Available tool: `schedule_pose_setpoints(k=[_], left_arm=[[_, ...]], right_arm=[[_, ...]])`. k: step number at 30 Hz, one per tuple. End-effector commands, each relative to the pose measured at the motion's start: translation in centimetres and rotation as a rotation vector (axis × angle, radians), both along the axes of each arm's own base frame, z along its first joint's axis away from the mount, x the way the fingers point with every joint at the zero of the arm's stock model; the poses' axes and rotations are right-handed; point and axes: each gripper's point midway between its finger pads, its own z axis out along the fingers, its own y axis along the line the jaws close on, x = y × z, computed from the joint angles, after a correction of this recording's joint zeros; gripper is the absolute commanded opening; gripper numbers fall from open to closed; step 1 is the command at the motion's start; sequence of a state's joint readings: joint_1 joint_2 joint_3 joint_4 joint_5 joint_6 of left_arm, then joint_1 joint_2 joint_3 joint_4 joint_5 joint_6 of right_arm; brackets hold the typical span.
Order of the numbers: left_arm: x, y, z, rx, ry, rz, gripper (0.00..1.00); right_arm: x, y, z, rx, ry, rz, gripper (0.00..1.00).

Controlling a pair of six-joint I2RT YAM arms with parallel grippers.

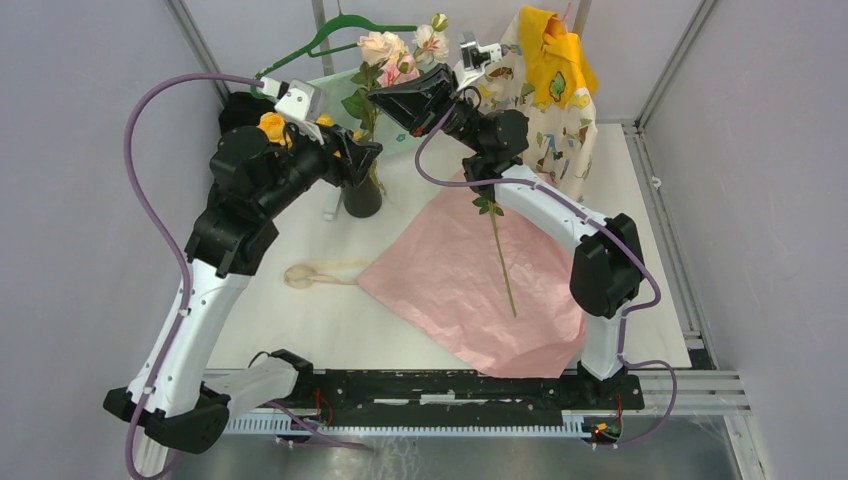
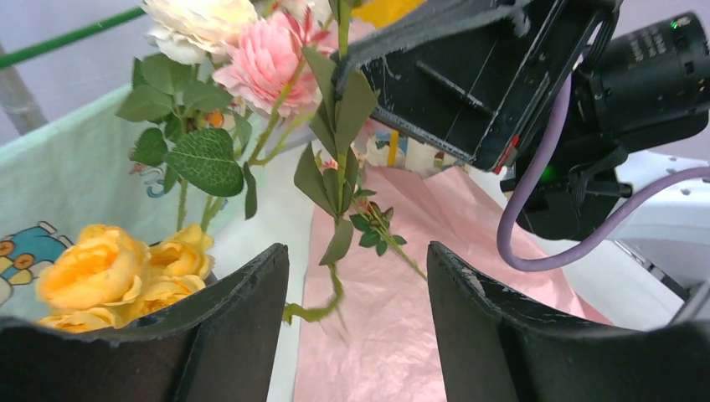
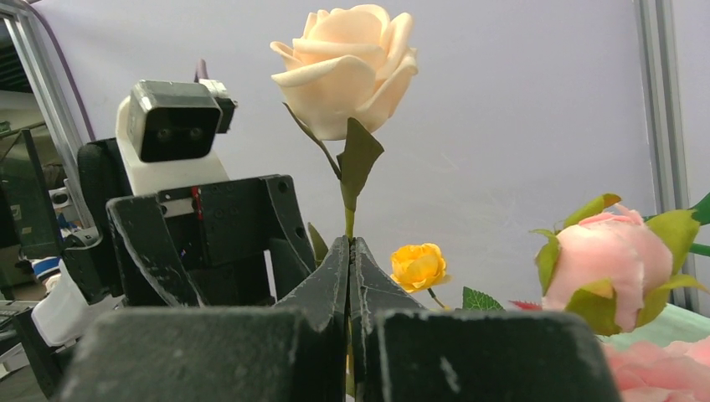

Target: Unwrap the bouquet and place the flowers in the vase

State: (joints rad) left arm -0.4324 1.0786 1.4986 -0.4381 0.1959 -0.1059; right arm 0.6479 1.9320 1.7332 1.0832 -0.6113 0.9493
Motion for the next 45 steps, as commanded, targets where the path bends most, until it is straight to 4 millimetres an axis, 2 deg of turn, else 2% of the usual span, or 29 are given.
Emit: schedule_pose_setpoints(k=[1,5,8,16,23,29,40,45], left_arm=[[0.3,-1.0,0.8,0.023,-0.066,-0.062,0.67],[1.6,-1.8,-0.3,0.034,-0.034,-0.068,0.66],[2.3,-2.6,-1.1,0.039,-0.015,-0.093,0.61],[3.2,-3.3,-2.1,0.041,-0.011,-0.110,0.33],[4.3,-1.3,-1.4,0.050,-0.035,0.021,0.09],[8.3,2.5,-1.9,0.131,-0.059,0.290,0.04],[13.8,2.5,-3.0,0.263,-0.127,0.386,0.02],[15.7,2.8,-2.3,0.304,-0.139,0.433,0.02]], right_arm=[[-3.9,-2.0,4.2,0.067,-0.105,0.045,0.00],[-4.8,-2.1,4.8,0.075,-0.120,0.063,0.00],[-5.2,-2.2,5.1,0.082,-0.123,0.072,0.00],[-5.5,-2.5,6.0,0.100,-0.138,0.081,0.00],[-5.0,-2.2,5.3,0.094,-0.122,0.076,0.00],[-4.2,-1.7,4.9,0.095,-0.121,0.067,0.00],[-1.7,-0.2,3.8,0.086,-0.121,0.052,0.00],[-0.8,0.1,4.0,0.096,-0.130,0.042,0.00]])
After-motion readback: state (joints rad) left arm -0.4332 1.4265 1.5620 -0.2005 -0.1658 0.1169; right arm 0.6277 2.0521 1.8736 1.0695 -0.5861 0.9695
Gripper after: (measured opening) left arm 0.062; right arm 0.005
